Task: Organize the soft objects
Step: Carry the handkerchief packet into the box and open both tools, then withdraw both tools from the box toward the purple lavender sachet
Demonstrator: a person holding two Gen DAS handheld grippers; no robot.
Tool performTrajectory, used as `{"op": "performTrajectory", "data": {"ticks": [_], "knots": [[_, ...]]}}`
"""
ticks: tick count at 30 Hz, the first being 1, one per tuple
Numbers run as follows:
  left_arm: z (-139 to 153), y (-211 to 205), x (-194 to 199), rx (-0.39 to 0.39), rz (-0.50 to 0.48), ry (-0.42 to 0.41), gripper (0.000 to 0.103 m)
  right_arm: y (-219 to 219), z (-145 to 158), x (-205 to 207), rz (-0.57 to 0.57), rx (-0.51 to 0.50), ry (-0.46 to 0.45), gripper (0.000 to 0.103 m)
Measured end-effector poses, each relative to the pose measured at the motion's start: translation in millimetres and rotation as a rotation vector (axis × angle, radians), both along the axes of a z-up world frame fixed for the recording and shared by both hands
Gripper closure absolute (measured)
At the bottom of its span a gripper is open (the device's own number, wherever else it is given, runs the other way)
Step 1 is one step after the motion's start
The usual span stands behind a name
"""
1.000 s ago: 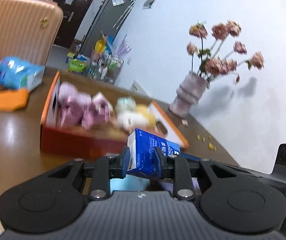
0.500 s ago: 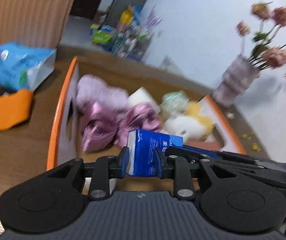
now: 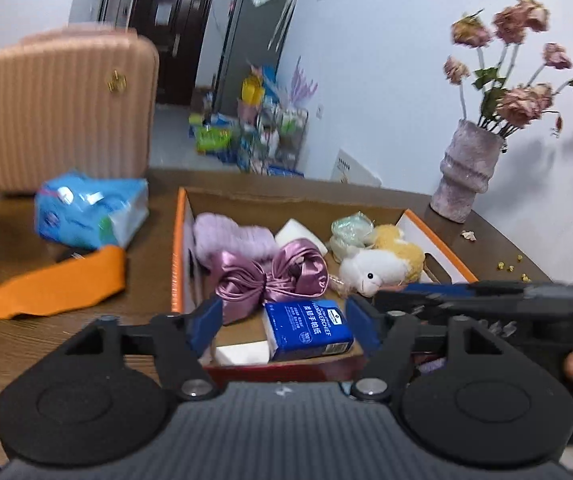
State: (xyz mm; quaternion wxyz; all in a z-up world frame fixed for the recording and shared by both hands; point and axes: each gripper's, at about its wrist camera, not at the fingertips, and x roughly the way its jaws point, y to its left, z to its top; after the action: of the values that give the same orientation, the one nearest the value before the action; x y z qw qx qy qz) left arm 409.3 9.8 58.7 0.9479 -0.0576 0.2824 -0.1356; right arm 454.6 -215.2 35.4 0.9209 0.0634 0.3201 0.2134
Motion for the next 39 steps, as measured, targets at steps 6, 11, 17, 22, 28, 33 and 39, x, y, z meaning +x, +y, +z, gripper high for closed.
{"op": "performTrajectory", "data": {"ticks": [6, 11, 17, 22, 28, 33, 39], "knots": [[10, -2, -60, 0.060, 0.045, -0.088, 0.019, -40, 25, -56, -0.018, -0.003, -0.087, 0.037], [10, -9, -106, 0.053, 0.058, -0.117, 0.016, -61, 31, -114, -0.050, -0.060, -0.178, 0.029], [-4, -24, -162, 0.038, 0.062, -0.133, 0.005, -73, 19, -183, -0.035, -0.118, -0.258, 0.018], [-37, -46, -186, 0.059, 0.032, -0.053, 0.005, -83, -2, -226, -0.111, -0.134, -0.252, 0.017], [-53, -70, -191, 0.073, -0.056, -0.009, 0.005, -100, -20, -248, -0.153, -0.118, -0.207, 0.017], [-52, -87, -170, 0.018, -0.070, 0.028, 0.006, -120, -29, -247, -0.211, -0.106, -0.183, 0.017], [-45, -110, -144, -0.018, -0.101, 0.028, 0.023, -138, -38, -222, -0.254, -0.079, -0.165, 0.018]]}}
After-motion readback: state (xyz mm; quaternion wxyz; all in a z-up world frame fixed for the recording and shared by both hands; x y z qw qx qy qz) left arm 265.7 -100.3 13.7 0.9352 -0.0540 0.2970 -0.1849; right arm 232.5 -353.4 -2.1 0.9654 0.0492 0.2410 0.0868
